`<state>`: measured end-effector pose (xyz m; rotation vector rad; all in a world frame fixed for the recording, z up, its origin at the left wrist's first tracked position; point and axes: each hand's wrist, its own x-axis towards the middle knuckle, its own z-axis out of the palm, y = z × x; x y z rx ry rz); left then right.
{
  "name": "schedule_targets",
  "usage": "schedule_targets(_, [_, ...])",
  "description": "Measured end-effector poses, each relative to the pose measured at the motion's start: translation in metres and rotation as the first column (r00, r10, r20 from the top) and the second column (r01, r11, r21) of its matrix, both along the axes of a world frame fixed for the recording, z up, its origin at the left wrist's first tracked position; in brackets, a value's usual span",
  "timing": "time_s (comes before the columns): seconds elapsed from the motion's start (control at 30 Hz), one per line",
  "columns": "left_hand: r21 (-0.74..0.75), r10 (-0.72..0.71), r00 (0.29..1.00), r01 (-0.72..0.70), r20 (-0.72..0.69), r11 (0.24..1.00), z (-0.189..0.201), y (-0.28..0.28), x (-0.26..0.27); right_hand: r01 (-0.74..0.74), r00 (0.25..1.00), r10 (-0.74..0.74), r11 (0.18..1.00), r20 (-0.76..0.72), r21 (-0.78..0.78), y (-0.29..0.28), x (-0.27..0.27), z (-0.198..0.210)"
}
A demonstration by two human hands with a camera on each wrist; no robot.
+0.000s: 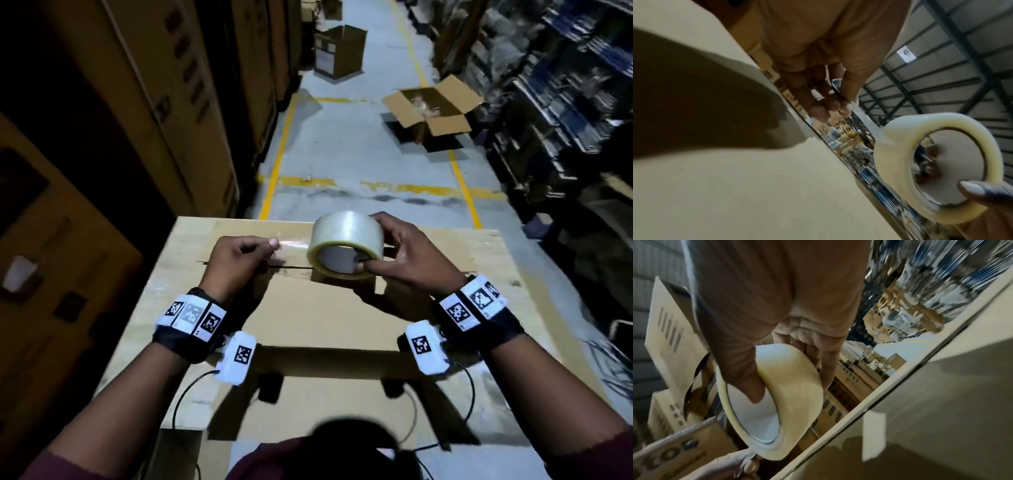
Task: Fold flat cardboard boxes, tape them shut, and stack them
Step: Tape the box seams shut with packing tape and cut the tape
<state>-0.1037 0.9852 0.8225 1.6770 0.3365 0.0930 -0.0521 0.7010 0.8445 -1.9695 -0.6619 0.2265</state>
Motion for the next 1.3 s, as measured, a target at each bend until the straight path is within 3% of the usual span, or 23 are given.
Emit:
schedule_targets(0.17, [-0.042,0.262,0.960,-0.267,-0.103,0.963,-0.025,0.131,0.001,-0.087,0.993,0.098,0.985,0.068,-0.150,0.103,0.026,0.002])
schedule_targets(0.3, [-0.122,0.193,0.957,-0.223,-0.218,0.967,-0.048,0.193,-0.009,-0.132,0.989,0.145,0.952,0.028,-0.277,0.145,0.044,-0.004])
schedule_targets(0.5, [-0.292,0.159,0.933,-0.258,-0.322,0.921,-0.090,0.194,-0.015,-0.140,0.990,0.138,0.952,-0.029,-0.272,0.151,0.040,-0.009])
schedule_targets(0.67, [-0.357,0.204,0.932,-0.307,-0.298,0.882,-0.104,0.187,-0.021,-0.134,0.991,0.135,0.939,-0.020,-0.316,0.146,0.035,-0.007])
schedule_targets(1.0, [-0.306,0.235,0.922,-0.329,-0.307,0.893,-0.127,0.176,-0.008,-0.115,0.988,0.144,0.926,0.053,-0.360,0.156,0.034,-0.016])
schedule_targets(1.13, [-0.281,0.175,0.914,-0.288,-0.366,0.915,-0.136,0.158,-0.009,-0.118,0.986,0.153,0.923,0.067,-0.365,0.155,0.034,-0.019])
schedule_targets(1.3, [-0.199,0.237,0.914,-0.313,-0.331,0.929,-0.137,0.140,-0.012,-0.111,0.988,0.144,0.925,0.063,-0.363,0.153,0.033,-0.021])
